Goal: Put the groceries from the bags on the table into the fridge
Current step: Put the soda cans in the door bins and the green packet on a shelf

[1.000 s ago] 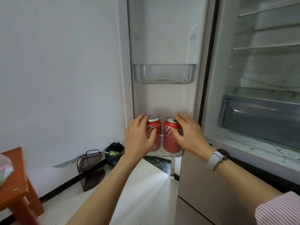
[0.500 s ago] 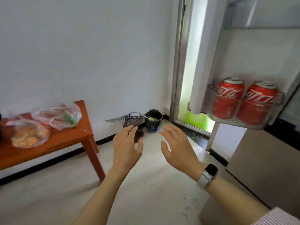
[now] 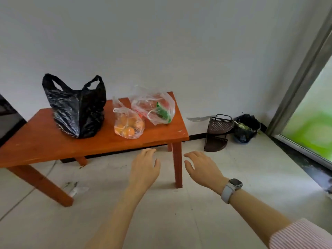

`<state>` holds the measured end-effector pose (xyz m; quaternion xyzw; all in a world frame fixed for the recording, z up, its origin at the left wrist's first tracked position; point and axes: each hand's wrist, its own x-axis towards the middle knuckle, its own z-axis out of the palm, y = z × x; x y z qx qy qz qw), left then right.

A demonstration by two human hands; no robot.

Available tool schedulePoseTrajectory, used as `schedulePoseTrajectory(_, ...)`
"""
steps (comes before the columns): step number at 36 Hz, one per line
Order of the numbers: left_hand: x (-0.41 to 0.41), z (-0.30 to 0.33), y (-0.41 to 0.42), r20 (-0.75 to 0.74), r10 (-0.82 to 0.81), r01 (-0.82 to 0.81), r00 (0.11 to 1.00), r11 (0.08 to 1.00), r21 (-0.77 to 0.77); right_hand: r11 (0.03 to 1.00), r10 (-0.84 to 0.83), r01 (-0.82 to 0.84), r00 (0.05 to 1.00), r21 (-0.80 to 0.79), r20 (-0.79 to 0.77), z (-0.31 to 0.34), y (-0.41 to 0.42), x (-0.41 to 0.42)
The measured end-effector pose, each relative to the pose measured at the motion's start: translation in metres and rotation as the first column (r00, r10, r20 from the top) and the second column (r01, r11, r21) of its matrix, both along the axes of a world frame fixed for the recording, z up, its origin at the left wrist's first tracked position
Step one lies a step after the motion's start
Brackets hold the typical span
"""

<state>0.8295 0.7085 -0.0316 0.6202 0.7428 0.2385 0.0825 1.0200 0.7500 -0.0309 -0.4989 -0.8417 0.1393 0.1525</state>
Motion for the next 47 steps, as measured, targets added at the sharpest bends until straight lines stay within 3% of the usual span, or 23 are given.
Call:
schedulePoseTrajectory(12,-0.092,-0.033,0.123,0.093,0.131,-0.123,0.987,0.988,-0.09,0.986,0.073,-0.083,0.995,-0.145,-0.074,-0.041,0.171,-0.101)
schedulePoseTrajectory(17,-0.127,-0.033,0.224,0.042,0.094,-0.091,0.995,0.993,-0.078,0.983,0.062,-0.082,0.991,-0.164,-0.12,-0.043,0.274,-0.137)
schedulePoseTrajectory(21,-0.143,-0.024,0.3,-0.033,0.048,-0.05,0.998,0.996,-0.078,0.992,0.072,-0.086,0.986,-0.088,-0.153,-0.043,0.349,-0.157)
schedulePoseTrajectory(26,-0.155,-0.031,0.369,-0.133,-0.059,0.048,0.989,0.995,-0.087,0.979,0.189,-0.188,0.982,-0.082,0.005,-0.06,0.42,-0.174)
schedulePoseTrajectory(30,-0.166,-0.041,0.421,-0.302,-0.255,0.221,0.919,0.965,-0.142,0.929,0.348,-0.297,0.905,-0.219,0.247,-0.074,0.459,-0.177)
schedulePoseTrajectory(34,-0.179,-0.051,0.476,-0.467,-0.427,0.326,0.775,0.902,-0.284,0.979,0.149,-0.084,0.918,-0.187,0.368,-0.088,0.486,-0.166)
schedulePoseTrajectory(38,-0.195,-0.071,0.531,-0.514,-0.561,0.413,0.649,0.827,-0.381,0.972,-0.077,0.128,0.967,-0.199,0.243,-0.097,0.503,-0.153)
schedulePoseTrajectory(43,-0.211,-0.108,0.589,-0.513,-0.633,0.454,0.58,0.774,-0.442,0.926,-0.165,0.233,0.957,-0.296,0.238,-0.109,0.52,-0.154)
schedulePoseTrajectory(47,-0.214,-0.132,0.631,-0.43,-0.673,0.45,0.602,0.731,-0.513,0.855,-0.171,0.256,0.96,-0.451,0.222,-0.127,0.541,-0.16)
